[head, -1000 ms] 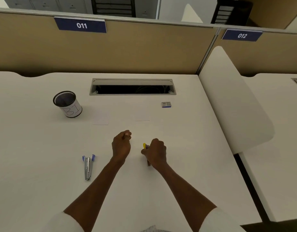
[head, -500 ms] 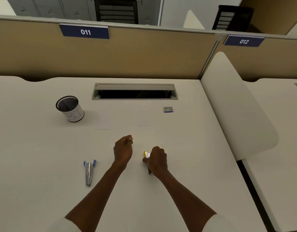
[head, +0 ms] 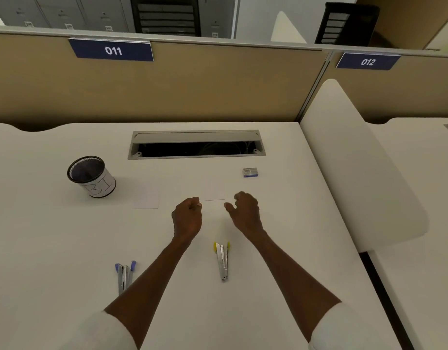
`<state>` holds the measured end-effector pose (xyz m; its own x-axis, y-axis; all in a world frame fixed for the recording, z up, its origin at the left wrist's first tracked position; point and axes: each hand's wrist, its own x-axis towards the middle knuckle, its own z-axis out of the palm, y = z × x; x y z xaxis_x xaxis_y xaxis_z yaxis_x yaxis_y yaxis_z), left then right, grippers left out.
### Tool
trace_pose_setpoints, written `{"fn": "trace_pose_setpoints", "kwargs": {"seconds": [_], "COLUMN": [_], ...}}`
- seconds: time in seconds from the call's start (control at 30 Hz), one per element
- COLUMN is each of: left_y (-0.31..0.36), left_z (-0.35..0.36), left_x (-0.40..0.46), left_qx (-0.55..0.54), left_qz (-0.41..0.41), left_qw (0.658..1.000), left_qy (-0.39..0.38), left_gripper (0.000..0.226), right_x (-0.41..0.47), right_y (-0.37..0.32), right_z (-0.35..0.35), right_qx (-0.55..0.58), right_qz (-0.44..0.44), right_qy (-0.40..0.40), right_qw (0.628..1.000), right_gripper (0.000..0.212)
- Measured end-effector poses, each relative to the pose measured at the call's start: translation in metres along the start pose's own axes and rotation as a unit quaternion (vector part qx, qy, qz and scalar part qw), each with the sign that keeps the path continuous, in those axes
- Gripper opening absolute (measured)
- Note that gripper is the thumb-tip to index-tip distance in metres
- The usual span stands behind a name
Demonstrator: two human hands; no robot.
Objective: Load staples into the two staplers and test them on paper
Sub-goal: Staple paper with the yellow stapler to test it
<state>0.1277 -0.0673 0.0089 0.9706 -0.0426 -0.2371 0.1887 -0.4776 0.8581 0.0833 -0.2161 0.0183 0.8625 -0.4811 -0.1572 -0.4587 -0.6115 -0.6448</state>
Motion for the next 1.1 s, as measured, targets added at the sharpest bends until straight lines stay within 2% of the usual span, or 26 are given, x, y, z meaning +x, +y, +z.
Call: {"fn": "trace_pose_setpoints", "kwargs": {"seconds": [0.13,0.23,0.33,0.57,0.67,0.77,0.97,1.1], "left_y": [0.004,0.004,0.002,0.0,0.0,0.002,0.001,0.001], "left_z": [0.003,0.007,0.01,0.019,0.021,0.023,0.026,0.026], "left_x": [0.025,0.043,0.059,0.083,0.086,0.088,0.089,0.088], "left_qx": [0.054,0.088,0.116,0.235,0.246,0.251,0.225,0.268], "left_qz": [0.057,0.092,0.109,0.093,0.072,0.061,0.021,0.044], "left_qw": [0.997,0.991,0.986,0.962,0.961,0.961,0.97,0.959], "left_qy": [-0.013,-0.028,-0.044,-0.099,-0.101,-0.098,-0.089,-0.086], "left_gripper": [0.025,0.032,0.042,0.065,0.065,0.063,0.061,0.062], "right_x": [0.029,0.048,0.067,0.105,0.114,0.118,0.11,0.106], "right_y": [-0.006,-0.01,-0.011,-0.014,-0.012,-0.009,-0.007,-0.009], "right_z": [0.002,0.008,0.014,0.025,0.029,0.031,0.035,0.037], "right_qx": [0.004,-0.005,-0.061,-0.177,-0.201,-0.211,-0.167,-0.115], "right_qz": [-0.034,-0.043,-0.06,-0.058,-0.045,-0.044,-0.062,-0.065], "right_qy": [-0.022,-0.054,-0.09,-0.134,-0.162,-0.167,-0.125,-0.095], "right_qw": [0.999,0.998,0.992,0.973,0.965,0.962,0.976,0.987], "right_gripper": [0.035,0.043,0.056,0.08,0.088,0.081,0.064,0.049]}}
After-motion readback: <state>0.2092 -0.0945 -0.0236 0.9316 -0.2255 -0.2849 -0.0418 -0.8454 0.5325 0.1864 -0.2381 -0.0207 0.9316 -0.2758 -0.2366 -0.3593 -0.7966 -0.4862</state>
